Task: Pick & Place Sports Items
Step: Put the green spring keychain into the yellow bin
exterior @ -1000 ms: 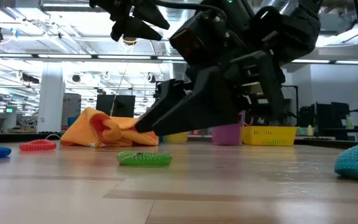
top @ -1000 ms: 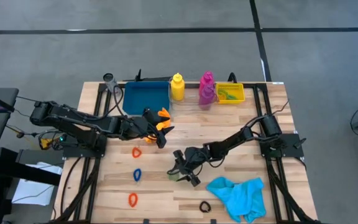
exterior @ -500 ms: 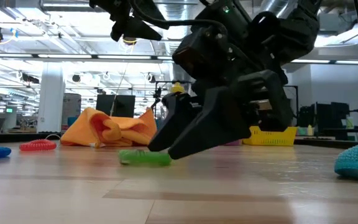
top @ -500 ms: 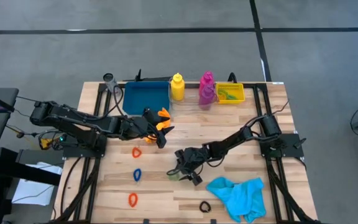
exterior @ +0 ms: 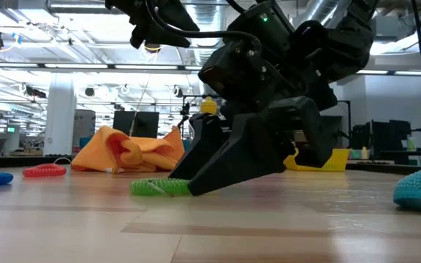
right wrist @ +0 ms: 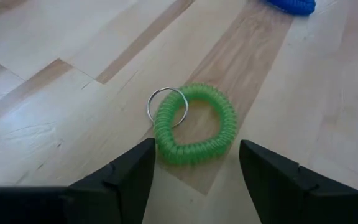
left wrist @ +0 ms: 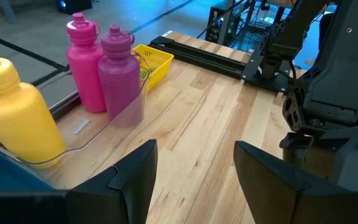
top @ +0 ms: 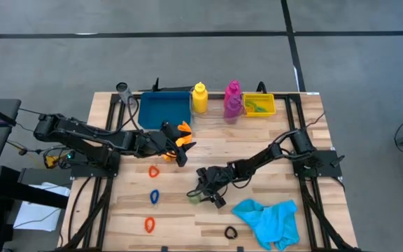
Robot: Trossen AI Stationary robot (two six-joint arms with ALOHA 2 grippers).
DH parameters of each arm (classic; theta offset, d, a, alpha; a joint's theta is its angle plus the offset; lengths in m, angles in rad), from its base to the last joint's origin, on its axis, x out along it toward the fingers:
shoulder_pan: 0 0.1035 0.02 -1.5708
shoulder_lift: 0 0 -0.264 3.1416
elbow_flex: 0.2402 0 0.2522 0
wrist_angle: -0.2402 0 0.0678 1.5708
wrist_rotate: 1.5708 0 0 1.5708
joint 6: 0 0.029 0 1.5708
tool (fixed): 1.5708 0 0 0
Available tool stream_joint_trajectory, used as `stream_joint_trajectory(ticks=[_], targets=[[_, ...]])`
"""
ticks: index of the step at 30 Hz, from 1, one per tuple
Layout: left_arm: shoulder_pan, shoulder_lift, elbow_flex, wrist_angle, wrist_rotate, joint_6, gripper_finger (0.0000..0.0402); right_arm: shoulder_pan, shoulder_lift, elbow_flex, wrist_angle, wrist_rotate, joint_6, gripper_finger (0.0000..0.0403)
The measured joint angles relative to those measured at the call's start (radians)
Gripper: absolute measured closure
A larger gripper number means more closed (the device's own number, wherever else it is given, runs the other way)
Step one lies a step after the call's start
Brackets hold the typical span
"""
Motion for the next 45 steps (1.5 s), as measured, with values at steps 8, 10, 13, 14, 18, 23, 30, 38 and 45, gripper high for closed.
stream_joint_trajectory(ticks=[8,10,13,14,18,23,30,38,45], targets=[[0.000,0.000,0.000,0.000,0.000,0.000,0.0192,0.000,0.001,0.000,0.000,-0.026,0.005,0.0177],[0.000,0.000,0.000,0.000,0.000,0.000,0.0192,0.000,0.001,0.000,0.000,-0.026,0.005,0.0185],[0.000,0.000,0.000,0.000,0.000,0.000,0.0192,0.000,0.001,-0.001,0.000,-0.029,0.007,0.0211],[0.000,0.000,0.000,0.000,0.000,0.000,0.0192,0.000,0.001,-0.001,0.000,-0.030,0.007,0.0221],[0.000,0.000,0.000,0.000,0.000,0.000,0.0192,0.000,0.002,-0.001,0.001,-0.031,0.007,0.0269],[0.000,0.000,0.000,0.000,0.000,0.000,0.0192,-0.002,0.002,-0.001,0.004,-0.029,0.007,0.0332],[0.000,0.000,0.000,0.000,0.000,0.000,0.0192,-0.002,0.002,-0.001,0.004,-0.029,-0.039,0.0398],[0.000,0.000,0.000,0.000,0.000,0.000,0.0192,-0.002,0.002,-0.001,0.022,-0.025,-0.042,0.0402],[0.000,0.000,0.000,0.000,0.000,0.000,0.0192,-0.002,0.002,-0.001,0.050,-0.020,-0.042,0.0400]])
